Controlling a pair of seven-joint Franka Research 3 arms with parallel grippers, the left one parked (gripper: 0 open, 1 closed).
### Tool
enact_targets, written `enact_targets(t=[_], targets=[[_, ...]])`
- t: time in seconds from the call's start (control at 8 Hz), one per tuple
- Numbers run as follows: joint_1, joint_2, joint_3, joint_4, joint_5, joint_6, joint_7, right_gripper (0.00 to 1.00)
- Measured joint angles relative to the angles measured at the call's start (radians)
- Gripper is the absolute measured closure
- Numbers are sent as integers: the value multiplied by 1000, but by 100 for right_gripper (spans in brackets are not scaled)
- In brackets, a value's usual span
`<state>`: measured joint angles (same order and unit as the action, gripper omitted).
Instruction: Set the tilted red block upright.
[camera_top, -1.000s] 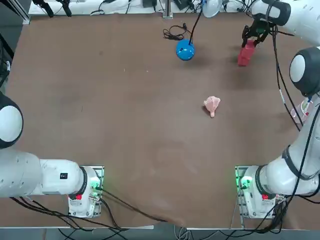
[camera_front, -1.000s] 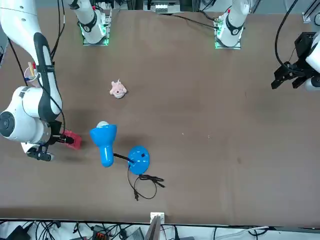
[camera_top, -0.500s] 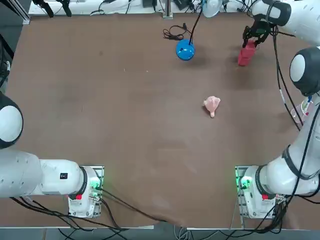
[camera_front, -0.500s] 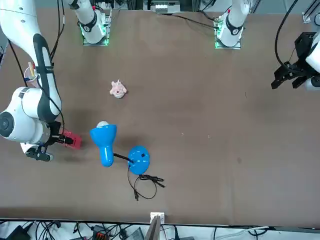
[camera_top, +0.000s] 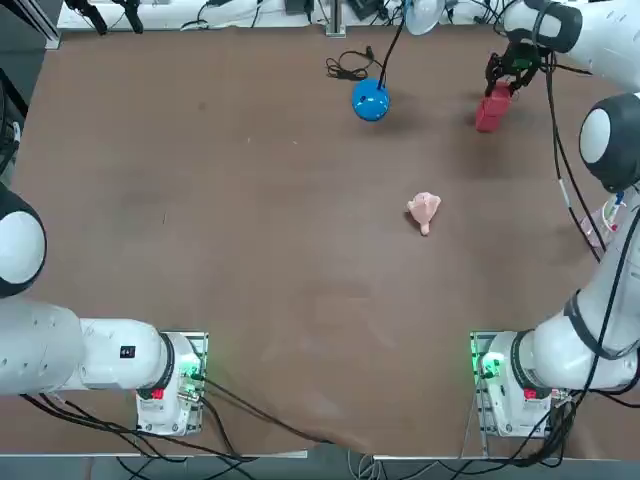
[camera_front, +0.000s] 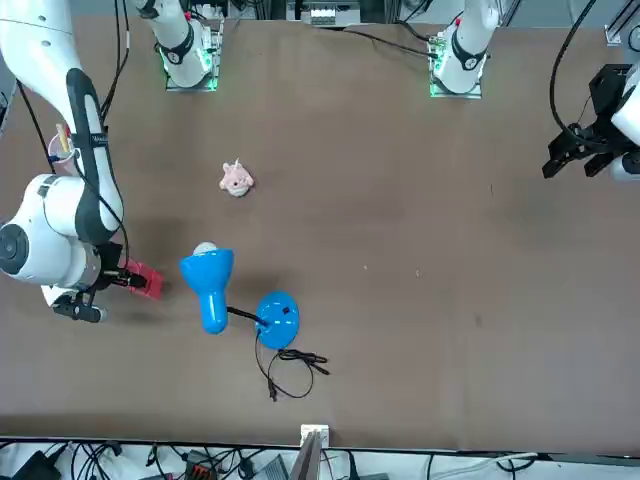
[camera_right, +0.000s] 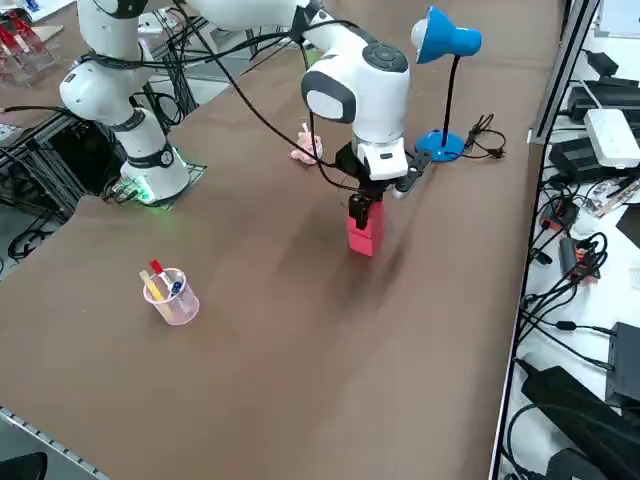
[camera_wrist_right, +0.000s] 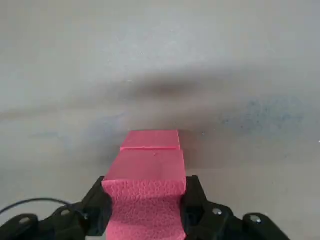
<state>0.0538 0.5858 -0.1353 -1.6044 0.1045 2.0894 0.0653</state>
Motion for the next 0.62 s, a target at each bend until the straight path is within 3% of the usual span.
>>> enact_targets(t=[0.62], targets=[[0, 5, 0, -3, 0, 8, -1, 30]])
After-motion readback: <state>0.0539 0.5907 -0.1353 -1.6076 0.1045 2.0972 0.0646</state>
